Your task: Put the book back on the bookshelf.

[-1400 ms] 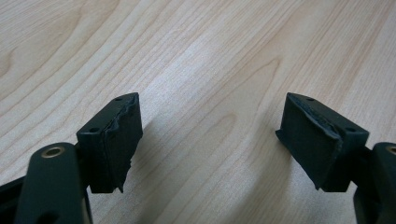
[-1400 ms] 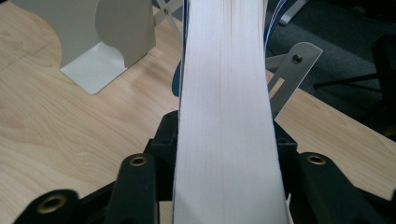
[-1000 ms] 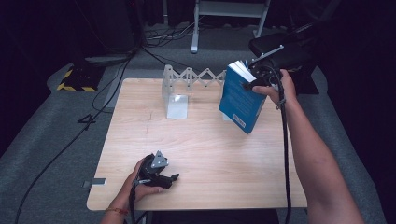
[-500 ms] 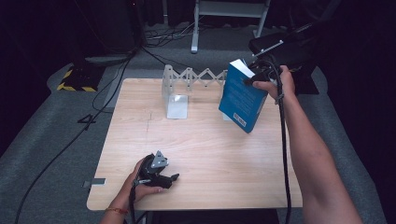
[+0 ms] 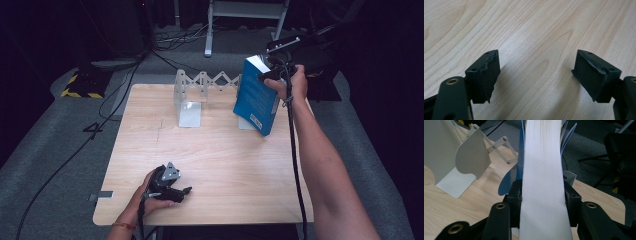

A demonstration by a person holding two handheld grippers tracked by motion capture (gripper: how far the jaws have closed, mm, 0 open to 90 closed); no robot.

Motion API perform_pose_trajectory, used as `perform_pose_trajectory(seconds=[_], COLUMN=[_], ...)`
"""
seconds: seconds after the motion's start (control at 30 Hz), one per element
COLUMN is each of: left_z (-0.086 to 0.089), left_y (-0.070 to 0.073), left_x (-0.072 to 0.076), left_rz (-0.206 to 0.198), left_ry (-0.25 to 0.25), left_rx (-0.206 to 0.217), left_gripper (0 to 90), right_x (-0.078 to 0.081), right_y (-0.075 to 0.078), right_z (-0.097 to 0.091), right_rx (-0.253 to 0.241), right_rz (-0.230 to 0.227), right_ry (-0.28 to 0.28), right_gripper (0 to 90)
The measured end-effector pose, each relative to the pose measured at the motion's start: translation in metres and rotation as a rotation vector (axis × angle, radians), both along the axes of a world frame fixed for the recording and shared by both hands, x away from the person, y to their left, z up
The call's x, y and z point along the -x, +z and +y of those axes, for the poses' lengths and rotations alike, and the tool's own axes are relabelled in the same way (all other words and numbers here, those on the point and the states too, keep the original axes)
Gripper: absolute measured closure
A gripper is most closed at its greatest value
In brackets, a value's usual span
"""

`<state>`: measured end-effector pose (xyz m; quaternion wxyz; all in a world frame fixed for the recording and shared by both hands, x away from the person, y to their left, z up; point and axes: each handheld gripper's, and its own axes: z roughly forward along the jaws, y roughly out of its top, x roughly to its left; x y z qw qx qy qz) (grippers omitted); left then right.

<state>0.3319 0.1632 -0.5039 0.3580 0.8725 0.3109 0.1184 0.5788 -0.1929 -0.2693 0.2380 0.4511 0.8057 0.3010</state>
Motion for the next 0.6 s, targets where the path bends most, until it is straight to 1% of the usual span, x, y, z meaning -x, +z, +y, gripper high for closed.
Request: perform_pose_trajectory(seconds=[0.07,0.13,0.2,0.3,0.37,0.47,0.5,0.6], left_z=[0.0,0.0,0.0,0.0,0.0,0.0,0.0,-0.001], left_y=[0.0,0.0,0.0,0.0,0.0,0.0,0.0,0.0], left_x=[0.0,0.0,0.0,0.0,0.0,0.0,0.0,0.0], left_rz=[0.0,0.001,0.001,0.001,0.001,-0.001,-0.001,-0.001], left_ry=[-0.001,-0.001,-0.002,-0.001,-0.002,0.0,0.001,0.003], left_rx=[0.0,0.0,0.0,0.0,0.0,0.001,0.001,0.0], left_gripper=[21.9,21.9,21.8,21.8,21.8,21.8,21.7,21.0], right_x=[0.0,0.0,0.001,0.003,0.005,0.01,0.011,0.016], right_y=[-0.004,-0.01,-0.011,-0.013,-0.015,-0.016,-0.016,-0.016], right_z=[0.001,-0.002,-0.006,-0.013,-0.021,-0.029,-0.032,-0.038], right_rx=[-0.001,-0.02,-0.048,-0.056,-0.063,-0.086,-0.091,-0.087], right_rz=[0.002,0.009,0.009,0.009,0.031,0.037,0.033,0.014], right_ry=[-0.007,-0.017,-0.014,-0.027,-0.016,0.006,0.013,0.014], right_gripper=[60.3,60.1,60.0,59.5,58.6,57.0,56.6,54.7])
